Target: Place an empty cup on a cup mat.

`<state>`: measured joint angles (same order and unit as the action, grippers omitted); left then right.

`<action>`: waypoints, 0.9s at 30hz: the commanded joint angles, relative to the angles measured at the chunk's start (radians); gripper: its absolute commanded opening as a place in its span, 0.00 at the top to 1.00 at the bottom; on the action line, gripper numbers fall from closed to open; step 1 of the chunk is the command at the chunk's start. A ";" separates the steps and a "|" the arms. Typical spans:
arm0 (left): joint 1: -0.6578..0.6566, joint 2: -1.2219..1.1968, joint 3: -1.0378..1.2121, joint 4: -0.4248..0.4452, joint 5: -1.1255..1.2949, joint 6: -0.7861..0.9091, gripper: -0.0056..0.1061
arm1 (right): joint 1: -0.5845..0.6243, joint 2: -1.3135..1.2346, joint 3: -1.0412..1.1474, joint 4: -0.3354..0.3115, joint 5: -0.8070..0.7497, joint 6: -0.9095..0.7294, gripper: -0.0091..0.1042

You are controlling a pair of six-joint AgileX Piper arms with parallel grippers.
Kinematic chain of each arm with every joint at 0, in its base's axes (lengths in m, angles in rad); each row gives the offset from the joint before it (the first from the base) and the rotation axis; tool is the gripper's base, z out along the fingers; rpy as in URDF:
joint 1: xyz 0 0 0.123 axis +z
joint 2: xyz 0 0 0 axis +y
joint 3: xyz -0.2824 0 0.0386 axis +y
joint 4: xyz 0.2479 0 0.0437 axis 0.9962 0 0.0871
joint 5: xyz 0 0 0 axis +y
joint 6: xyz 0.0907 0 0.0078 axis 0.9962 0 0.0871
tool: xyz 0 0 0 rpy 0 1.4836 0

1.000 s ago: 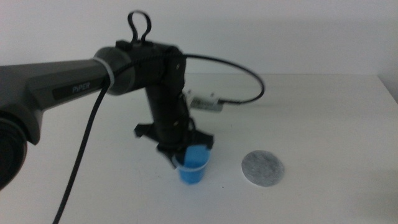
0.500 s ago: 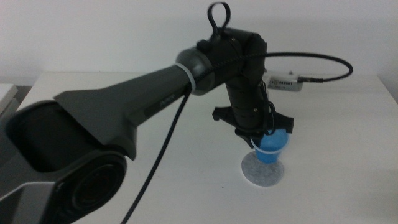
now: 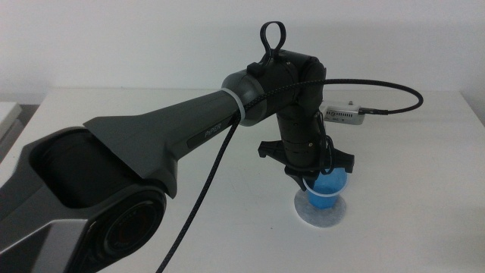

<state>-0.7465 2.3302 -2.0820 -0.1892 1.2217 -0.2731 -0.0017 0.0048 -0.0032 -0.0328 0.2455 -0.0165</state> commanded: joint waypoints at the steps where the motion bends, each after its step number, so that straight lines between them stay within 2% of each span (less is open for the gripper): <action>1: -0.001 -0.003 -0.004 0.008 -0.001 -0.017 0.97 | 0.001 -0.005 0.003 -0.006 -0.007 -0.004 0.10; 9: -0.001 0.006 0.025 0.000 -0.001 -0.020 0.97 | 0.001 -0.005 0.003 -0.006 -0.007 -0.004 0.10; 13: -0.001 0.006 0.025 -0.022 -0.001 -0.015 0.91 | 0.001 -0.005 0.003 -0.006 -0.007 -0.004 0.10; 15: -0.001 0.006 0.025 -0.033 -0.001 -0.013 0.83 | 0.001 -0.005 0.003 -0.006 -0.007 -0.004 0.10; 18: -0.001 0.006 0.025 -0.036 -0.001 0.019 0.65 | 0.001 -0.005 0.003 -0.006 -0.007 -0.004 0.10; 25: 0.003 -0.035 0.011 -0.015 -0.001 0.103 0.11 | 0.001 -0.005 0.003 -0.006 -0.007 -0.004 0.10; 26: 0.005 -0.055 0.011 -0.017 -0.001 0.100 0.11 | 0.001 -0.005 0.003 -0.006 -0.007 -0.004 0.10; 27: 0.007 -0.181 0.042 0.009 -0.001 0.130 0.11 | 0.001 -0.005 0.003 -0.006 -0.007 -0.004 0.10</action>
<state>-0.7465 2.2143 -2.0437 -0.1934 1.2201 -0.1578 -0.0017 0.0048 -0.0032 -0.0328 0.2455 -0.0165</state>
